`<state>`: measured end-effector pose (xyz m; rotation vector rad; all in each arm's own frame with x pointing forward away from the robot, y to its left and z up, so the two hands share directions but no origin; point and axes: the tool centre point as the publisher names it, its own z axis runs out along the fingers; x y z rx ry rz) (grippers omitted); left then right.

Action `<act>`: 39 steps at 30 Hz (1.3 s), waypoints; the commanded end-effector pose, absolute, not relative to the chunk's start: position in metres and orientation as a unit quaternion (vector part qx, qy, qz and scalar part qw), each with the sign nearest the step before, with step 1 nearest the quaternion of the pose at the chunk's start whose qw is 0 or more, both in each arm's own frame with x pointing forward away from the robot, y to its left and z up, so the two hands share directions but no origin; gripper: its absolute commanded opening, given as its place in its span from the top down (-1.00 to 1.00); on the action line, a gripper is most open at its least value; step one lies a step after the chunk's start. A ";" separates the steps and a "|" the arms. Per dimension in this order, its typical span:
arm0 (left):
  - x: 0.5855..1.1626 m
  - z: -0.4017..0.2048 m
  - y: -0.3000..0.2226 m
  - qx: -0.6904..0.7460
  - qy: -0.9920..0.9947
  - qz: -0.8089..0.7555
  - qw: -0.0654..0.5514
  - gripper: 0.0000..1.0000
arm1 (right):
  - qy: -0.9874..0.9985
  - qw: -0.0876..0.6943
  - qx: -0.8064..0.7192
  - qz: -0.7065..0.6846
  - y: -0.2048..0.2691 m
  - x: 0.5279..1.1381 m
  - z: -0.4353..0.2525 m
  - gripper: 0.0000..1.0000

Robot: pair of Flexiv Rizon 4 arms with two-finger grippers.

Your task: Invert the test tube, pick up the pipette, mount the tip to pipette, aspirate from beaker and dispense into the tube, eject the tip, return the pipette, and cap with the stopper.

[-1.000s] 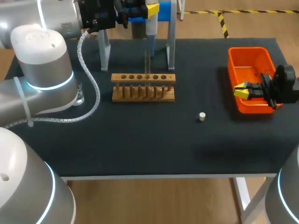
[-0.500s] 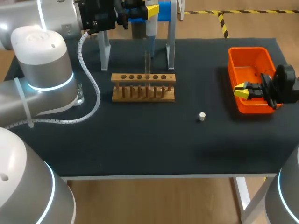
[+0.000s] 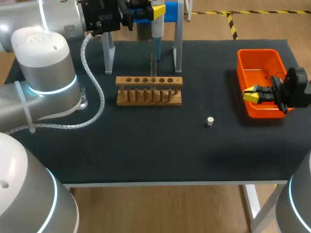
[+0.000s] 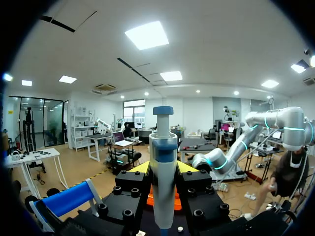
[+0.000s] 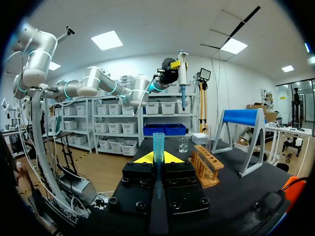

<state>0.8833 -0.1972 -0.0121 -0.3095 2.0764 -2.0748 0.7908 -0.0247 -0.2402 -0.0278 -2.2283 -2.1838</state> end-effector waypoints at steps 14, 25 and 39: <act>0.883 -0.013 -0.197 -0.104 0.699 -0.701 0.096 1.00 | -0.718 0.015 -0.009 -0.696 0.005 0.791 -0.237 1.00; 0.883 -0.013 -0.197 -0.104 0.699 -0.701 0.096 1.00 | -0.726 0.020 -0.011 -0.687 0.045 0.803 -0.244 1.00; 0.883 -0.013 -0.197 -0.104 0.699 -0.701 0.096 1.00 | -0.713 0.023 0.003 -0.701 0.103 0.818 -0.232 1.00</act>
